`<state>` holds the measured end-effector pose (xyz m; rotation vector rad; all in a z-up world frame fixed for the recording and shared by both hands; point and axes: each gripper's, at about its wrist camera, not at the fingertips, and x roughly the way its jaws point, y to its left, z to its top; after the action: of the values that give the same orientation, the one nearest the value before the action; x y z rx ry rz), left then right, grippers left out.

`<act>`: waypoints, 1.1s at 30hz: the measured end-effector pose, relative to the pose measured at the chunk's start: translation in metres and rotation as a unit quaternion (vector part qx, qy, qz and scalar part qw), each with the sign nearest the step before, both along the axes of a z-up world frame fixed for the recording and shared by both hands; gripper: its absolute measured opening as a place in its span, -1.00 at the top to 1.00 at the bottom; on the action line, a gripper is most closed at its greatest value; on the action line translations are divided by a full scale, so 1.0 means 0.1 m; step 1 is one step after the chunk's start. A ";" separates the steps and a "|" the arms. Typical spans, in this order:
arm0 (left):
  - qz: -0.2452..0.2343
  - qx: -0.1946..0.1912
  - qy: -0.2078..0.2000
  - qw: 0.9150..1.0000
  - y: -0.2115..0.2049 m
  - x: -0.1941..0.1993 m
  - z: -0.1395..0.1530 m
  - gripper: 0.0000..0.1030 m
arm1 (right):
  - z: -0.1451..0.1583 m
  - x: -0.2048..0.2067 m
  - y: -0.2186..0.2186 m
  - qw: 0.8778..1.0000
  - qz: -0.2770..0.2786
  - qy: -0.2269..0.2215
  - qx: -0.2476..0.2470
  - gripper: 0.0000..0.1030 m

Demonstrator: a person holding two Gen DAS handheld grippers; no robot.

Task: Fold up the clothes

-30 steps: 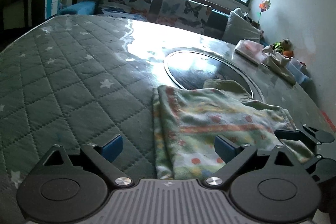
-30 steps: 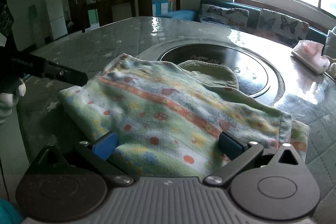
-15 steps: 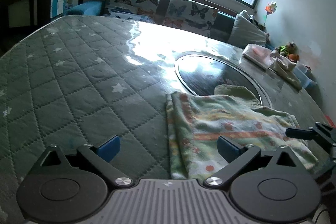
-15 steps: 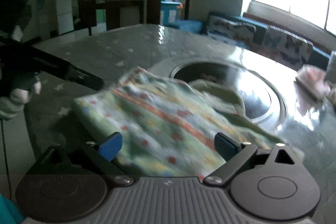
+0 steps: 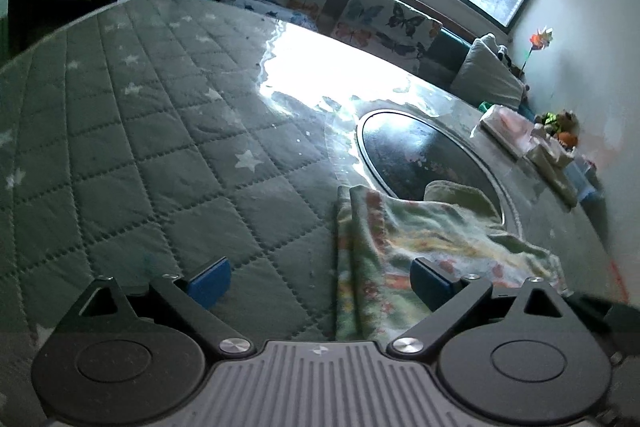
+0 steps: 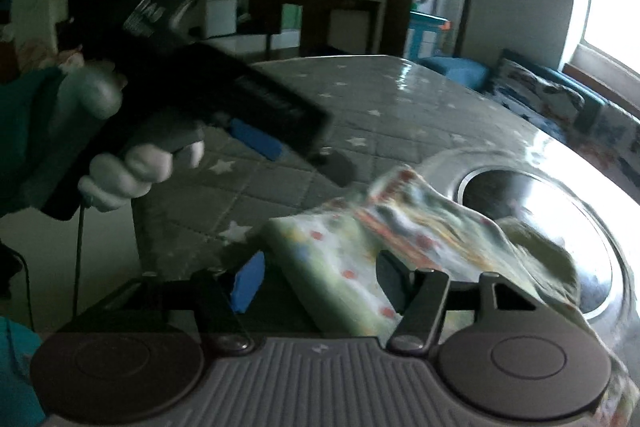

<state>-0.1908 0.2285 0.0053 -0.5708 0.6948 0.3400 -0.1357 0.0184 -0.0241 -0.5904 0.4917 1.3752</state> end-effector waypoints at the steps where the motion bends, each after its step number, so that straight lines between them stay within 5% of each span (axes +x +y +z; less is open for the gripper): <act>1: -0.001 -0.005 0.000 1.000 0.00 0.00 0.00 -0.88 | -0.02 -0.03 0.04 1.000 0.007 -0.005 -0.002 -0.13; 9: -0.008 -0.011 0.007 1.000 -0.03 0.07 -0.03 -0.88 | -0.17 -0.15 0.23 0.999 0.014 -0.034 -0.026 0.16; 17: -0.007 -0.019 0.010 1.000 -0.03 0.12 -0.03 -0.88 | -0.14 -0.03 0.21 1.000 -0.007 -0.007 -0.011 0.57; 33: -0.006 -0.088 0.008 0.996 0.01 0.24 -0.05 -0.87 | 0.12 0.18 0.05 0.996 -0.039 0.064 0.042 0.73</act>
<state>-0.1672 0.2297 0.0001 -0.7304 0.7484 0.2741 -0.1178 0.0235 -0.0121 -0.4120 0.5524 1.3569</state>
